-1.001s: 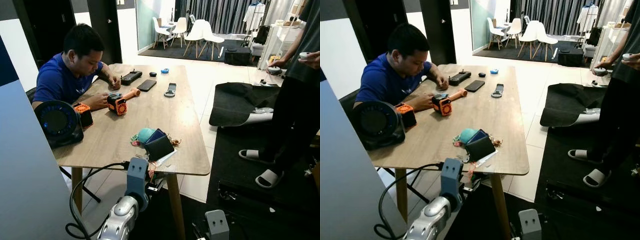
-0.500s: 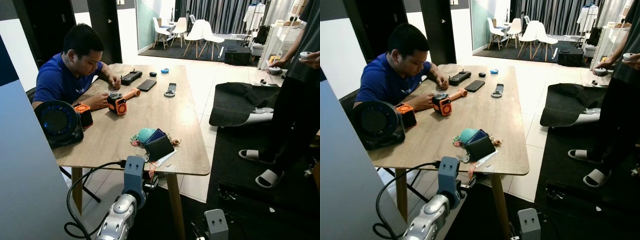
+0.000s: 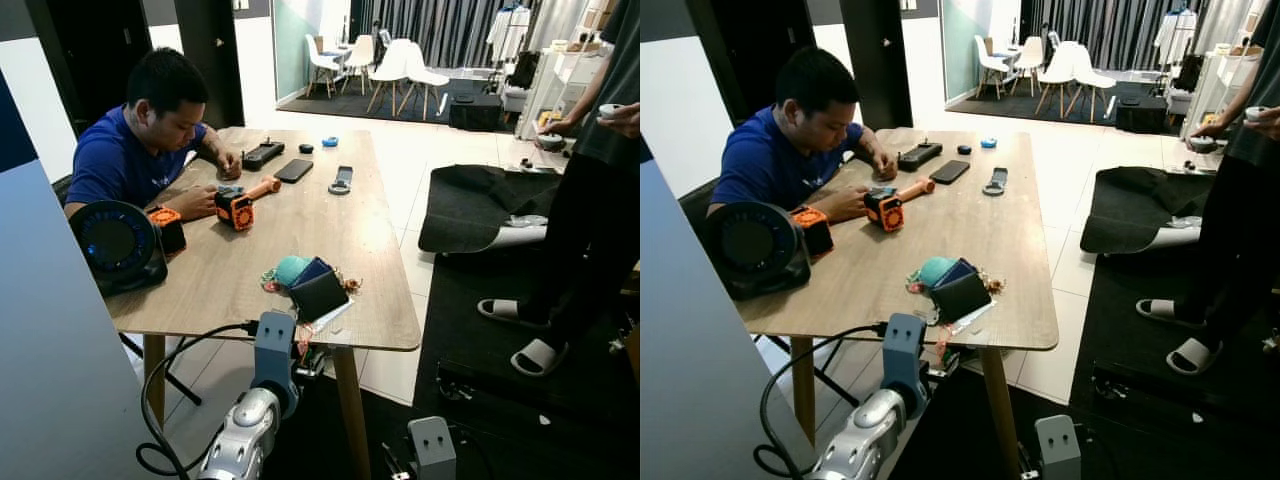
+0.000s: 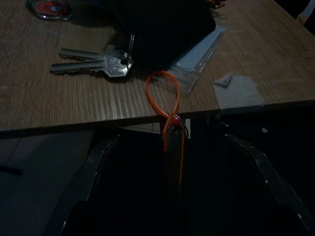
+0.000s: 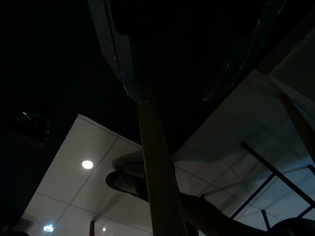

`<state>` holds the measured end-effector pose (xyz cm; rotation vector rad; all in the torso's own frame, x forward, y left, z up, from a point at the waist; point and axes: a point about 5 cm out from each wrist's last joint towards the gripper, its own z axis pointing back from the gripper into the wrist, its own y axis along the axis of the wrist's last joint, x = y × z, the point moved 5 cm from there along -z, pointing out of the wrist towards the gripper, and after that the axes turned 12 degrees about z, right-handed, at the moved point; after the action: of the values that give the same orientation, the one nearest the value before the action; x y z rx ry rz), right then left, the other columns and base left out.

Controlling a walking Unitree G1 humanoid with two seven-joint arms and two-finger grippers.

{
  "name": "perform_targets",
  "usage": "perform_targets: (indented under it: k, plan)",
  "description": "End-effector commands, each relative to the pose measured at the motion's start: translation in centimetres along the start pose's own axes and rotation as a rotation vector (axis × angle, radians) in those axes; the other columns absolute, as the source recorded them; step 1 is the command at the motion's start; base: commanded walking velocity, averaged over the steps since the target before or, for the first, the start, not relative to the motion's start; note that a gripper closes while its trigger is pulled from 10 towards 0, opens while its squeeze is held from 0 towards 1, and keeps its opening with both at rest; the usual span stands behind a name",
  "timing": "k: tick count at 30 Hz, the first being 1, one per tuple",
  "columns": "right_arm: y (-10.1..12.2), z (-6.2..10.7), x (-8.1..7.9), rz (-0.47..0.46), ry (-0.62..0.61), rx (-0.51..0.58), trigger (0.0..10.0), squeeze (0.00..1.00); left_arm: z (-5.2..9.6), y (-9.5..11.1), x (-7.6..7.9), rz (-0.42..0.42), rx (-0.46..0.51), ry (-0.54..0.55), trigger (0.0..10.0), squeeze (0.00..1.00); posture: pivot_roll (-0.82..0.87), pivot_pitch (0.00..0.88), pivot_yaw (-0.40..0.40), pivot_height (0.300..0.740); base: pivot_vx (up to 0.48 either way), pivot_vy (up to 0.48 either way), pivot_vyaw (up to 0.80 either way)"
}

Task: Hang keys on a hook

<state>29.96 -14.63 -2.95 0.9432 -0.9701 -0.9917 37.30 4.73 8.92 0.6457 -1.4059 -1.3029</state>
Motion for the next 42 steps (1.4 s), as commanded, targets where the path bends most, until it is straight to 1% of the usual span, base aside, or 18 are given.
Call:
perform_targets:
  k: [1,6,7,12,13,14,15,17,18,26,42]
  plan:
    - [-0.57,0.21,-0.33,-0.017,0.002,-0.021,10.0,0.0,-0.05,-0.49,0.14,0.007,-0.012,0.004,10.0,0.0,0.07,0.086,0.031,0.74,0.0,0.0,0.0]
    - [-0.54,0.2,-0.42,-0.018,0.003,-0.02,10.0,0.0,-0.08,-0.46,-0.06,-0.003,-0.013,0.014,10.0,0.0,0.07,0.086,0.032,0.74,0.0,0.0,0.0]
    - [-0.5,0.14,-0.44,-0.019,0.003,-0.021,10.0,0.0,-0.15,-0.41,-0.41,-0.006,-0.013,0.029,10.0,0.0,0.07,0.085,0.032,0.74,0.0,0.0,0.0]
    - [-0.48,0.08,-0.46,-0.019,0.004,-0.023,10.0,0.0,-0.23,-0.14,-0.69,0.005,-0.008,0.036,10.0,0.0,0.07,0.08,0.032,0.74,0.0,0.0,0.0]
    - [-0.48,0.07,-0.46,-0.019,0.004,-0.023,10.0,0.0,-0.24,-0.11,-0.68,0.009,-0.007,0.035,7.5,0.0,0.07,0.078,0.032,0.74,0.0,0.0,0.0]
    - [-0.48,0.07,-0.46,-0.019,0.004,-0.024,10.0,0.0,-0.24,-0.1,-0.66,0.011,-0.006,0.033,7.5,0.0,0.07,0.078,0.032,0.74,0.0,0.0,0.0]
    - [-0.48,0.06,-0.45,-0.018,0.004,-0.024,10.0,0.0,-0.25,-0.09,-0.64,0.015,-0.006,0.032,4.0,0.0,0.07,0.075,0.031,0.74,0.0,0.0,0.0]
    - [-0.48,0.05,-0.45,-0.018,0.004,-0.024,10.0,0.0,-0.25,-0.08,-0.63,0.017,-0.005,0.031,4.0,0.0,0.07,0.075,0.031,0.74,0.0,0.0,0.0]
    - [-0.48,0.05,-0.44,-0.017,0.004,-0.025,10.0,0.0,-0.25,-0.07,-0.54,0.022,-0.005,0.026,0.0,0.0,0.07,0.071,0.031,0.74,0.0,0.0,0.0]
    - [-0.59,0.08,-0.41,-0.015,0.004,-0.03,10.0,0.0,-0.26,-0.19,-0.06,0.039,-0.004,0.004,0.0,0.0,0.07,0.063,0.031,0.74,0.0,0.0,0.0]
    - [-0.88,0.22,-0.43,-0.013,0.007,-0.04,10.0,0.0,-0.17,-0.18,-0.23,0.046,-0.001,0.004,0.0,0.0,0.06,0.055,0.031,0.74,0.0,0.0,0.0]
